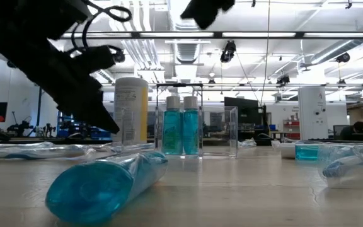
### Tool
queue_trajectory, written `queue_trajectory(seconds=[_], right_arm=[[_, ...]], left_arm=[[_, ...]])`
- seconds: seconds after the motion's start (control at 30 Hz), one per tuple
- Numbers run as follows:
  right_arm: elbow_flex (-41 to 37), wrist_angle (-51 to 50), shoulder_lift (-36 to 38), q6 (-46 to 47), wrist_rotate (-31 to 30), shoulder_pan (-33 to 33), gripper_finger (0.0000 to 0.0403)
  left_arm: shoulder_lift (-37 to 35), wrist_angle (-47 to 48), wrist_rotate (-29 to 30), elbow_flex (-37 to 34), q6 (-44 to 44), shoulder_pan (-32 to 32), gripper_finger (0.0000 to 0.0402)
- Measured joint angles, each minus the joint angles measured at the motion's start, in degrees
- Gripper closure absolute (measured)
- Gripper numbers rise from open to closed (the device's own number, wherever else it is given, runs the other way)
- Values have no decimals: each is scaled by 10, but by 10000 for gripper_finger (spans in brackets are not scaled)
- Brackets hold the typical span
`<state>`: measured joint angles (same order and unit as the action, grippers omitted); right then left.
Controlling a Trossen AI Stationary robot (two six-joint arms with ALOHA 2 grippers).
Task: Pick & Place toothbrushing station
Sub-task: Put the mouthwash into the transparent organizer
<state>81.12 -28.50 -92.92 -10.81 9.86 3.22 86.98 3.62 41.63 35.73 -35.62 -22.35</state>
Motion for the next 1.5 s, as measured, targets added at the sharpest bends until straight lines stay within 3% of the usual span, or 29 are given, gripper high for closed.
queue_trajectory(seconds=[0.13,0.37,0.53,0.8,0.93,1.03,1.3,1.4,1.5], right_arm=[[-71,60,90,10,27,12,394],[-301,234,280,84,24,70,394],[-464,361,376,143,-46,145,394],[-636,547,397,196,-168,243,394],[-687,608,372,199,-237,275,394],[-706,639,355,204,-251,282,394],[-685,606,316,258,-268,281,394],[-641,467,300,314,-287,280,394],[-569,257,286,413,-293,268,385]], left_arm=[[-35,23,-20,0,-2,-13,388],[-121,44,-45,-1,7,-73,392],[-170,39,-69,7,6,-122,395],[-142,20,-101,44,-63,-154,396],[-97,18,-110,73,-57,-164,396],[-67,13,-97,91,-68,-165,391],[6,10,-54,123,-120,-167,365],[28,10,-53,124,-125,-168,352],[37,10,-52,122,-123,-171,343]])
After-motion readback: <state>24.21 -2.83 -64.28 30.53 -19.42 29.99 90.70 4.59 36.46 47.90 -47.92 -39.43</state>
